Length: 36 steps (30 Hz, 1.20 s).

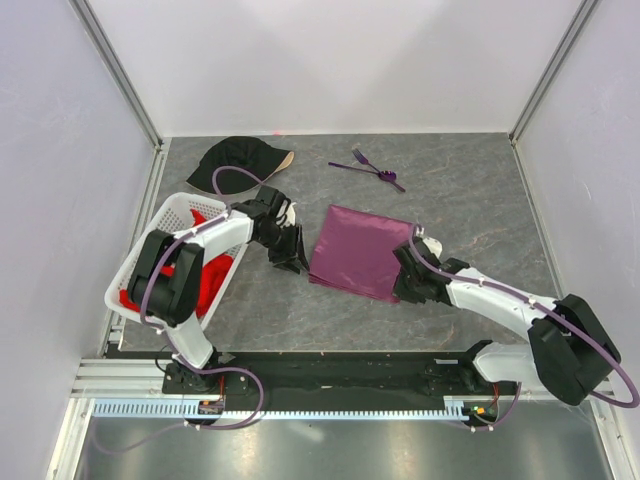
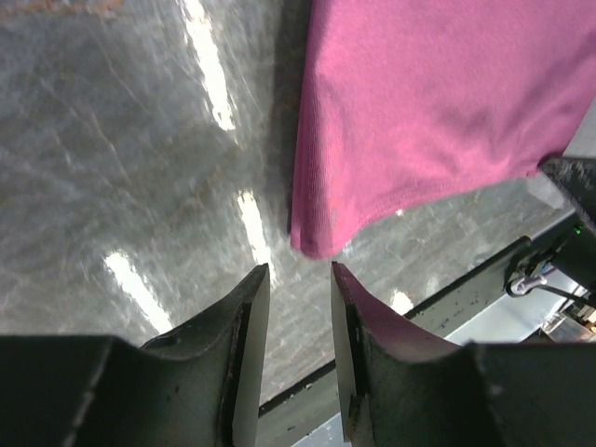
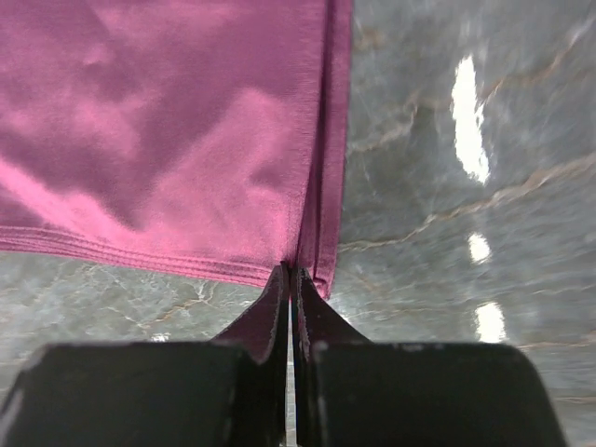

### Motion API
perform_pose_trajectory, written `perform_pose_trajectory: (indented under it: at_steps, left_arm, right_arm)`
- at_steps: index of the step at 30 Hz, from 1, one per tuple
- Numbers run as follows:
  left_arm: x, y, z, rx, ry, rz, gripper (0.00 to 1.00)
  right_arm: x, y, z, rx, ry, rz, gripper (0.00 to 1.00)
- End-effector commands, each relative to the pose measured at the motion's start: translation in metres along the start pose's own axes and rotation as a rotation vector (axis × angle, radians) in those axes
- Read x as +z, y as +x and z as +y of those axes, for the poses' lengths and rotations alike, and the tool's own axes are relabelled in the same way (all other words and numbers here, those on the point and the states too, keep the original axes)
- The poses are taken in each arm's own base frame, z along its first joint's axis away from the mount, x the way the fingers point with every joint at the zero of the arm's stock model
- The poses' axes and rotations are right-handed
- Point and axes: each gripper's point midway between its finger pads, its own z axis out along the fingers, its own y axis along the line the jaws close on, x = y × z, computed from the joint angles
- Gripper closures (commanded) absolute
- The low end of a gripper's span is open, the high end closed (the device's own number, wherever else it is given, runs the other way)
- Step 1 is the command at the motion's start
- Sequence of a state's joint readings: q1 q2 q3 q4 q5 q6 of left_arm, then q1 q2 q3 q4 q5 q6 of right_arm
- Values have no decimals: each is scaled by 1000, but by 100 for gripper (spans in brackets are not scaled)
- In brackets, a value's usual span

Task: Fold the napkin into a case and place the utensils inside
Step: Smooth out the square-folded napkin at the center of the board.

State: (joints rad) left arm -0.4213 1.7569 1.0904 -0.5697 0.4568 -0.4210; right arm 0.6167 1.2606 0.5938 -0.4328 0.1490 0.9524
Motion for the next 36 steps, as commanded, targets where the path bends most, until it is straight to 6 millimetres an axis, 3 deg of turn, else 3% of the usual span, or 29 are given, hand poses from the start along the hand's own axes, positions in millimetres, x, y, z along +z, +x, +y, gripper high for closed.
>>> perform_pose_trajectory:
  at_steps: [1,3,7,8,16,25,36]
  left_arm:
    - [-19,-2,-23,2,86,-60,60]
    - [-22,0,-31,-11,124,-64,59]
    - [-20,-6,-36,-18,146,-67,56]
    - [-20,-7,-37,-18,148,-65,56]
    - [-5,-5,-35,-8,152,-14,54]
    - [9,-2,-27,0,112,17,57]
    - [16,0,-18,-17,77,25,78]
  right_arm:
    - [-9,-26,-3,-187,56,-63,100]
    - [-13,-31,-1,-221,73,-60,100]
    - [-19,-27,3,-156,69,-33,63]
    - [-18,-23,4,-134,53,-23,61]
    - [-18,-5,14,189,-48,-4,56]
    - [-21,-10,12,266,-56,-43,55]
    - [-14,-3,11,391,-43,-15,56]
